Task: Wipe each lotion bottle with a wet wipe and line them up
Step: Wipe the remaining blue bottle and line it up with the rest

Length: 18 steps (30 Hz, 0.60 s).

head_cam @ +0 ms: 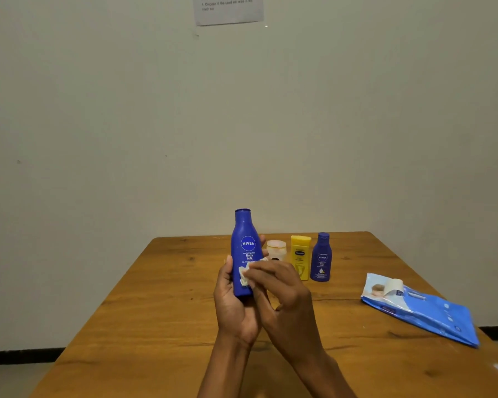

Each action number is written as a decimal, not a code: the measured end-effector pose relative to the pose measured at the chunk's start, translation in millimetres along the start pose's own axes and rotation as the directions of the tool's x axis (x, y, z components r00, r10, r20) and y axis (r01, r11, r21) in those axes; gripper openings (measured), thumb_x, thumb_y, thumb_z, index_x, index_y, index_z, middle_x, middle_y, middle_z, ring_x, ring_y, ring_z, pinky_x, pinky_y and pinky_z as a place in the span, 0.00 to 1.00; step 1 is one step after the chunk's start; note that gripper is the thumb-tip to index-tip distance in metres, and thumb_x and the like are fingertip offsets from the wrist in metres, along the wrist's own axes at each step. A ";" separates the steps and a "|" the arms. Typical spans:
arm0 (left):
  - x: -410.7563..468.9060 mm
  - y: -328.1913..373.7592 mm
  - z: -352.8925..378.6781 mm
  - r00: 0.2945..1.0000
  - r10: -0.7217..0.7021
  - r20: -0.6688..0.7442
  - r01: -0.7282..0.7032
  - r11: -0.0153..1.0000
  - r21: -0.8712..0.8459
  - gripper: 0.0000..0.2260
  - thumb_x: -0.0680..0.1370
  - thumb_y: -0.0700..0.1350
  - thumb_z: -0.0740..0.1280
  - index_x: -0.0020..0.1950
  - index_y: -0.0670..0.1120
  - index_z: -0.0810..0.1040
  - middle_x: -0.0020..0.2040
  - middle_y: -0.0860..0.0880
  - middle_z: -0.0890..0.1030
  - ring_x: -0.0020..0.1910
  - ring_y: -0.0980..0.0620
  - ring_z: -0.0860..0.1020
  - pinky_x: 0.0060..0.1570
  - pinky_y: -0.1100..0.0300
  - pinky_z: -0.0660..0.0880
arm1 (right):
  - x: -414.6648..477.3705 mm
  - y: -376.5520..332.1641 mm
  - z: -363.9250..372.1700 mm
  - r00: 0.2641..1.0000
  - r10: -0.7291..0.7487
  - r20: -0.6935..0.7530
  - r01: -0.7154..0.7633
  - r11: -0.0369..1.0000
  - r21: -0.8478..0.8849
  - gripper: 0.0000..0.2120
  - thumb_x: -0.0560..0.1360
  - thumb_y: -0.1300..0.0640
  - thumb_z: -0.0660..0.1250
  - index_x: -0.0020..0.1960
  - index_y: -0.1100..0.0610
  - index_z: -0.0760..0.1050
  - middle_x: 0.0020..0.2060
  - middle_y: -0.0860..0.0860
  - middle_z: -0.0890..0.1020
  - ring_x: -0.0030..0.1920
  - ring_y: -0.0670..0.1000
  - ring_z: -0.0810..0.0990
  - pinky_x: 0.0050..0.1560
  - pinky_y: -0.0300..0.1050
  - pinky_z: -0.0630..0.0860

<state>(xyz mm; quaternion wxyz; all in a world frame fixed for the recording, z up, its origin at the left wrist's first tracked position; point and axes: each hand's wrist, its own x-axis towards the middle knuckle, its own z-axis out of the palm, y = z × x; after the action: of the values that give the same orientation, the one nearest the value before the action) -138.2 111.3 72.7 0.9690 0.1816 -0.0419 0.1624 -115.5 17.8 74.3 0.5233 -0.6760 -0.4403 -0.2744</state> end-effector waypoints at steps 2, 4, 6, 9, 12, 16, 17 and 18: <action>-0.1 -0.1 -2.4 1.000 -0.014 0.001 0.014 1.000 -0.008 0.28 0.81 0.58 0.60 0.75 0.41 0.70 0.61 0.40 0.78 0.55 0.48 0.79 0.53 0.53 0.82 | -3.0 0.8 0.8 1.000 0.003 -0.003 -0.003 1.000 -0.006 0.19 0.72 0.51 0.70 0.62 0.54 0.79 0.58 0.49 0.80 0.64 0.42 0.72 0.56 0.38 0.78; -0.5 -0.7 -4.7 1.000 -0.027 0.012 0.028 1.000 -0.015 0.29 0.81 0.58 0.61 0.75 0.41 0.70 0.61 0.40 0.78 0.55 0.48 0.80 0.52 0.52 0.82 | -6.0 1.6 2.7 1.000 -0.007 -0.005 0.007 1.000 -0.020 0.20 0.72 0.52 0.70 0.63 0.54 0.78 0.59 0.49 0.80 0.64 0.43 0.72 0.57 0.36 0.77; -0.9 -1.4 -6.2 0.999 -0.035 0.015 0.035 0.999 -0.019 0.29 0.81 0.58 0.61 0.75 0.41 0.70 0.61 0.40 0.78 0.56 0.48 0.80 0.51 0.51 0.82 | -8.2 2.4 4.2 1.000 -0.015 0.001 0.015 1.000 -0.027 0.20 0.72 0.52 0.70 0.63 0.54 0.78 0.59 0.48 0.79 0.64 0.42 0.72 0.58 0.34 0.76; -3.5 -2.4 -6.4 1.000 -0.021 0.003 0.020 1.000 0.008 0.28 0.82 0.57 0.59 0.75 0.40 0.70 0.65 0.40 0.77 0.60 0.48 0.78 0.59 0.52 0.79 | -5.4 4.0 4.3 1.000 -0.005 0.000 0.005 1.000 -0.028 0.20 0.71 0.52 0.70 0.62 0.55 0.78 0.58 0.49 0.80 0.62 0.42 0.73 0.57 0.33 0.76; -5.8 -5.0 -4.9 0.998 0.061 -0.027 -0.058 0.994 0.087 0.25 0.81 0.53 0.61 0.73 0.39 0.73 0.66 0.38 0.78 0.61 0.45 0.79 0.64 0.50 0.75 | 15.8 7.3 0.3 0.999 0.027 -0.023 -0.028 0.999 -0.027 0.20 0.73 0.48 0.66 0.62 0.56 0.79 0.57 0.49 0.81 0.59 0.41 0.75 0.56 0.29 0.74; -6.0 -11.6 2.1 0.987 0.156 -0.049 -0.144 0.970 0.195 0.21 0.79 0.51 0.64 0.68 0.41 0.78 0.58 0.38 0.82 0.52 0.46 0.84 0.47 0.51 0.82 | 51.1 9.5 -8.6 0.997 0.045 -0.067 -0.046 0.999 -0.025 0.23 0.74 0.44 0.62 0.62 0.58 0.79 0.56 0.51 0.82 0.56 0.44 0.78 0.54 0.33 0.76; -6.2 -12.3 4.9 0.986 0.158 -0.044 -0.147 0.971 0.191 0.21 0.79 0.51 0.64 0.68 0.41 0.78 0.58 0.38 0.82 0.53 0.46 0.84 0.47 0.51 0.83 | 53.2 9.2 -9.0 0.997 0.037 -0.061 -0.038 0.999 -0.022 0.21 0.74 0.47 0.64 0.62 0.58 0.79 0.57 0.51 0.81 0.56 0.44 0.78 0.54 0.33 0.76; -6.3 -12.0 7.3 0.987 0.153 -0.039 -0.144 0.974 0.177 0.21 0.79 0.51 0.63 0.68 0.41 0.78 0.58 0.39 0.82 0.54 0.46 0.84 0.49 0.51 0.83 | 51.2 8.8 -8.5 0.998 0.023 -0.055 -0.024 1.000 -0.018 0.19 0.75 0.50 0.67 0.62 0.58 0.79 0.57 0.51 0.81 0.57 0.44 0.78 0.55 0.35 0.77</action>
<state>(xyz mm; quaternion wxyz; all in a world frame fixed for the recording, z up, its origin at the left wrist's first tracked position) -140.4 96.2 74.6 0.9353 0.2576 -0.0157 0.2420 -83.4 24.9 115.3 0.5319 -0.6783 -0.4152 -0.2910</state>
